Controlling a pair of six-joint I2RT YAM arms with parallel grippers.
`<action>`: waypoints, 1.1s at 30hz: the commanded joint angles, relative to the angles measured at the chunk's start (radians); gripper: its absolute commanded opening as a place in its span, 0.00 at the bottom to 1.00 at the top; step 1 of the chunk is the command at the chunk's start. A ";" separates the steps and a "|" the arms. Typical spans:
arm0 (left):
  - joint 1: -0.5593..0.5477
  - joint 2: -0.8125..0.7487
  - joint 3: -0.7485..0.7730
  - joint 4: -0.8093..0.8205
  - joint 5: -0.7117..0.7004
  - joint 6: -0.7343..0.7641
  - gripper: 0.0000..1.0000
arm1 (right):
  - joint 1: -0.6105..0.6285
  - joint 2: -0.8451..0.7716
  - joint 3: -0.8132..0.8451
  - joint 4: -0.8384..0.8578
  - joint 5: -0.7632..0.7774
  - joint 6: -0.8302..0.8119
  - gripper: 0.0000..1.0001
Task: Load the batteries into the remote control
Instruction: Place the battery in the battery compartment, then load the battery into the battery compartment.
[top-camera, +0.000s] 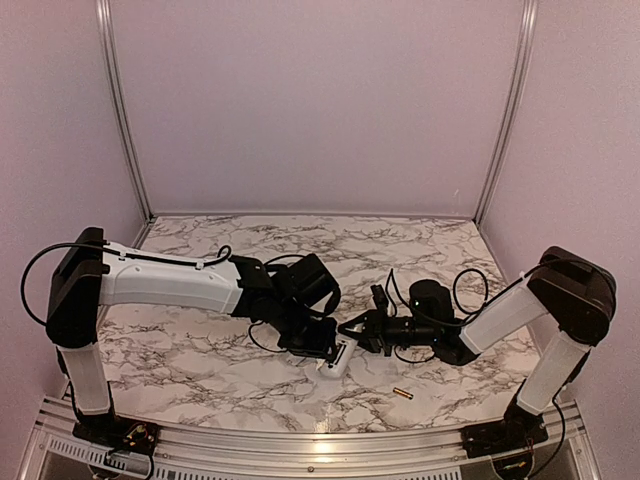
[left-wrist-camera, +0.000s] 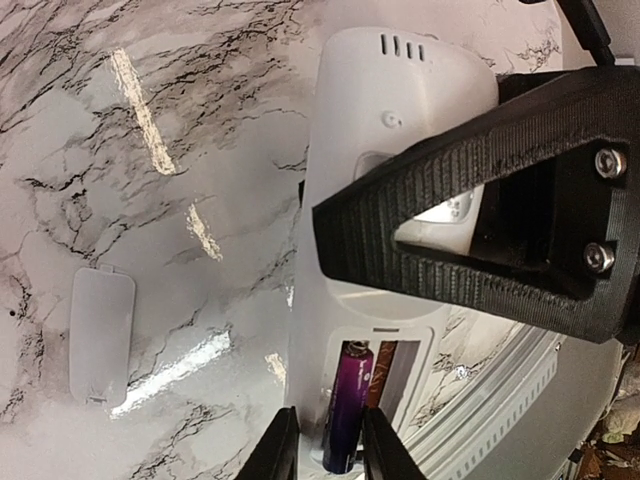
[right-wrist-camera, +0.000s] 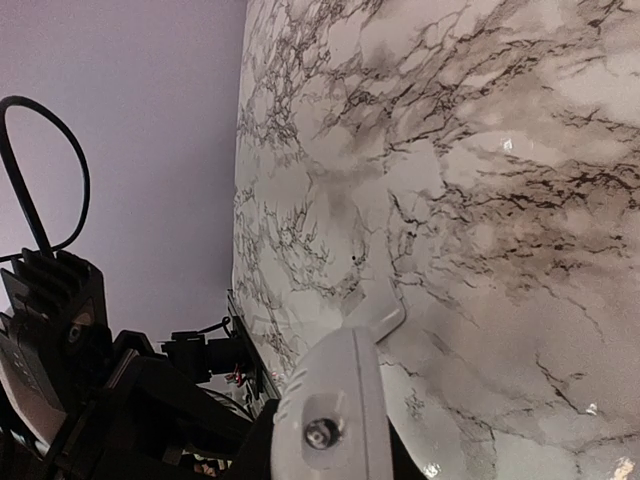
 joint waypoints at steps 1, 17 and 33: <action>0.016 -0.003 -0.016 -0.007 -0.056 0.009 0.24 | 0.020 -0.001 -0.001 0.069 -0.043 0.023 0.00; 0.022 -0.128 -0.112 0.137 -0.028 0.061 0.42 | 0.020 -0.007 -0.013 0.092 -0.052 0.022 0.00; 0.084 -0.422 -0.450 0.558 0.183 0.359 0.64 | 0.011 0.006 -0.019 0.227 -0.163 0.040 0.00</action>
